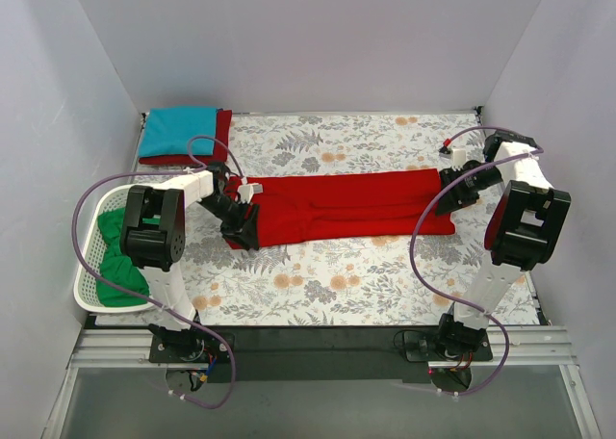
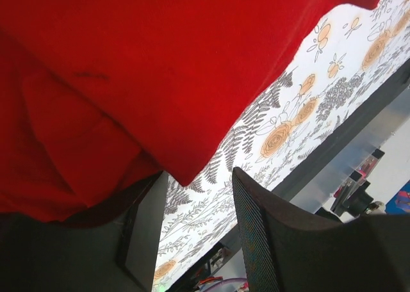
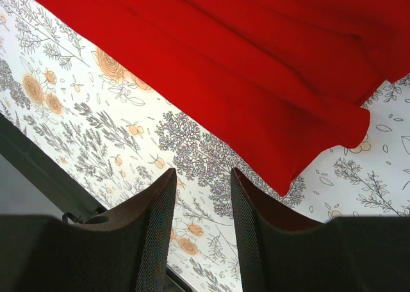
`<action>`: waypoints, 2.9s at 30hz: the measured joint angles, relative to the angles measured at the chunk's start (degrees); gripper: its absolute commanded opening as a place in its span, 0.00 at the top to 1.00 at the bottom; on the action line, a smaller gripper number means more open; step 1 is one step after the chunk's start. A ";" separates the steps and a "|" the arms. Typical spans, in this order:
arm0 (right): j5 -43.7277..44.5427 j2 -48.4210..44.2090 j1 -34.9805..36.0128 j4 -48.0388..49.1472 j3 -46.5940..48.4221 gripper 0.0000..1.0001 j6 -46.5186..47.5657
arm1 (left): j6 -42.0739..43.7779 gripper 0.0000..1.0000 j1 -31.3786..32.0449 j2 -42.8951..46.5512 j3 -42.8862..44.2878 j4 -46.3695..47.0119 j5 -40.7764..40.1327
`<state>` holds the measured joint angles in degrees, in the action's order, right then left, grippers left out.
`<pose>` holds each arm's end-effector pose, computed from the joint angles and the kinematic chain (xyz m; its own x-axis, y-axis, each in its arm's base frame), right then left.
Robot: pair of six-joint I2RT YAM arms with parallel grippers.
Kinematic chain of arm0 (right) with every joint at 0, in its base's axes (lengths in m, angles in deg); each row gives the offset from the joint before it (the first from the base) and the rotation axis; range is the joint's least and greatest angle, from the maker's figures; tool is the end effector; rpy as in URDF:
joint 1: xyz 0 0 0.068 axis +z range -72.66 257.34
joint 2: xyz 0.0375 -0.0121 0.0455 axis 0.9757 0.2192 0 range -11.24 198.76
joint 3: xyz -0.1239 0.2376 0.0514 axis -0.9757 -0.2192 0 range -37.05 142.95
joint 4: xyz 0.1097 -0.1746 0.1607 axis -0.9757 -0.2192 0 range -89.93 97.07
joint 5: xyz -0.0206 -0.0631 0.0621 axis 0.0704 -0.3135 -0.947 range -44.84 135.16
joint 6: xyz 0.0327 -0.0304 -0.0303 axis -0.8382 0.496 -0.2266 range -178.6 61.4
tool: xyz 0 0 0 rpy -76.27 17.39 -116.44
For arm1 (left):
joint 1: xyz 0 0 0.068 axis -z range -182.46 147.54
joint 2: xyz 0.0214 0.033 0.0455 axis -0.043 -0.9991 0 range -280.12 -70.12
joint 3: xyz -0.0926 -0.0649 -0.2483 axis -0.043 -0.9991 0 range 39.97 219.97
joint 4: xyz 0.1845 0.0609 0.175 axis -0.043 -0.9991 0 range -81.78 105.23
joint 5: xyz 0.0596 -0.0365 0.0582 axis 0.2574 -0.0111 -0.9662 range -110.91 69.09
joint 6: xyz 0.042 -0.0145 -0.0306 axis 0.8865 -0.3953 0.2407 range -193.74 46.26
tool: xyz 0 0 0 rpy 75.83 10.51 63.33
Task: Fold and stack the t-shirts
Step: Fold the tshirt
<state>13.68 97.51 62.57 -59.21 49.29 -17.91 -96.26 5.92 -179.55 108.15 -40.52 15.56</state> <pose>0.3495 -0.0730 0.2213 -0.8672 -0.3464 -0.3578 -0.4742 0.7937 0.3810 0.3125 -0.0675 0.1442 -0.9246 -0.1752 0.3384 -0.3340 0.8001 -0.4983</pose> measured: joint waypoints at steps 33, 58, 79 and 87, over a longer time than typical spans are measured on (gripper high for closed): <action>4.24 0.00 0.00 -0.42 -2.97 0.60 1.36 | -10.14 1.00 -3.21 -20.22 36.35 -2.47 19.23; 4.02 1.88 0.00 -0.68 -1.44 0.73 2.95 | -13.40 0.61 -5.20 -3.41 17.97 11.10 15.26; 4.17 8.37 0.00 4.96 1.31 0.99 1.05 | -10.86 0.66 7.82 -18.58 28.04 7.63 6.27; 4.33 8.37 0.00 5.01 1.18 0.99 1.07 | -14.75 0.62 7.87 -19.89 35.08 12.90 4.63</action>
<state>18.01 105.88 62.57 -54.20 50.47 -16.84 -111.01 13.79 -199.44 143.23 -27.63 20.20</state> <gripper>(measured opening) 0.019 0.361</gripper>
